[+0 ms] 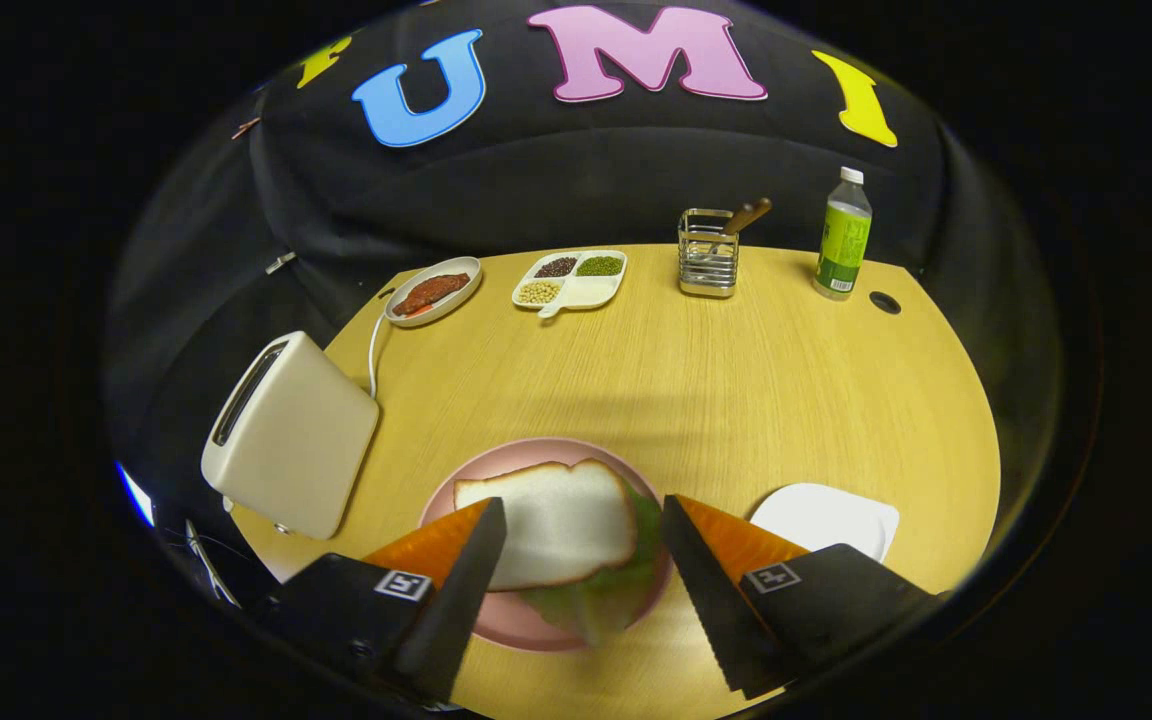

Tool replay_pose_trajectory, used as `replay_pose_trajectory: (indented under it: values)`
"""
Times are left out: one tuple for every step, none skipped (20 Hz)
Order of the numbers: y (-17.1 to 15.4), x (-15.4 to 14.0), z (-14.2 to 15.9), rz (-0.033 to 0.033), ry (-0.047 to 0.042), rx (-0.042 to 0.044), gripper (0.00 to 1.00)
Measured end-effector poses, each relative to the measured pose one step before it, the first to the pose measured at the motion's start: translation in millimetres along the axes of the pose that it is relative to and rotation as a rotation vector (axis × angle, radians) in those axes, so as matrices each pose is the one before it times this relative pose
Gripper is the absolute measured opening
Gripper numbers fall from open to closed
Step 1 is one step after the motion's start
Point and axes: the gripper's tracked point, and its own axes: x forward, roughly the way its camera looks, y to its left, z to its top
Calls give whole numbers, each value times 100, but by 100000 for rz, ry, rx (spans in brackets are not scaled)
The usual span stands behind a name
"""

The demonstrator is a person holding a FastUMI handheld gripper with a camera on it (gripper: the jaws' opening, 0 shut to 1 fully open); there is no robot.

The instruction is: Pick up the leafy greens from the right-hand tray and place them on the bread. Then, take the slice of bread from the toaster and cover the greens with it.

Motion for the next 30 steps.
replay_pose_trajectory:
  values:
    - [-252, -514, 447, -769, -1784, -1360, 99]
    - [-264, -584, 598, -716, -2036, -1562, 99]
    - [-115, -729, 708, -682, -2739, -1592, 99]
    - [-177, -735, 921, -688, -3076, -1700, 99]
    - [-185, -634, 854, -751, -3143, -1767, 99]
    - [-148, -858, 1025, -841, -3500, -1746, 99]
    - [-161, -889, 1095, -867, -3608, -1671, 98]
    - [-111, -843, 1114, -843, -3628, -1481, 99]
    - [-73, -875, 1072, -776, -3376, -1181, 99]
    - [-29, -865, 947, -536, -2615, -802, 98]
    - [40, -860, 882, -337, -2329, -755, 98]
    - [-146, -809, 837, -997, -2332, -939, 99]
    - [-281, -914, 921, -1665, -2762, -830, 99]
    - [-207, -960, 916, -1804, -2926, -381, 98]
    - [28, -736, 734, -1075, -2362, 287, 98]
    - [-43, -782, 875, -1193, -2948, 1019, 99]
    - [2, -727, 650, -964, -1635, 1615, 99]
    - [61, -646, 537, -932, -971, 1784, 98]
    - [-137, -580, 730, -1451, -1363, 1392, 98]
    - [-173, -458, 780, -2020, -1934, 855, 98]
    - [-211, -387, 799, -2220, -2038, 563, 98]
    - [-118, -436, 733, -2020, -2257, 393, 98]
    - [35, -299, 711, -1656, -1889, 721, 98]
    - [167, -354, 628, -896, -1557, 666, 98]
    - [77, -240, 414, -1094, -1143, 403, 98]
    - [-48, -177, 375, -1342, -948, -104, 98]
    - [-127, -71, 336, -1330, -1118, -190, 98]
    - [65, -170, 275, -912, -626, 408, 98]
    - [65, -90, 202, -656, -546, 698, 98]
    - [33, -64, 106, -582, -303, 780, 98]
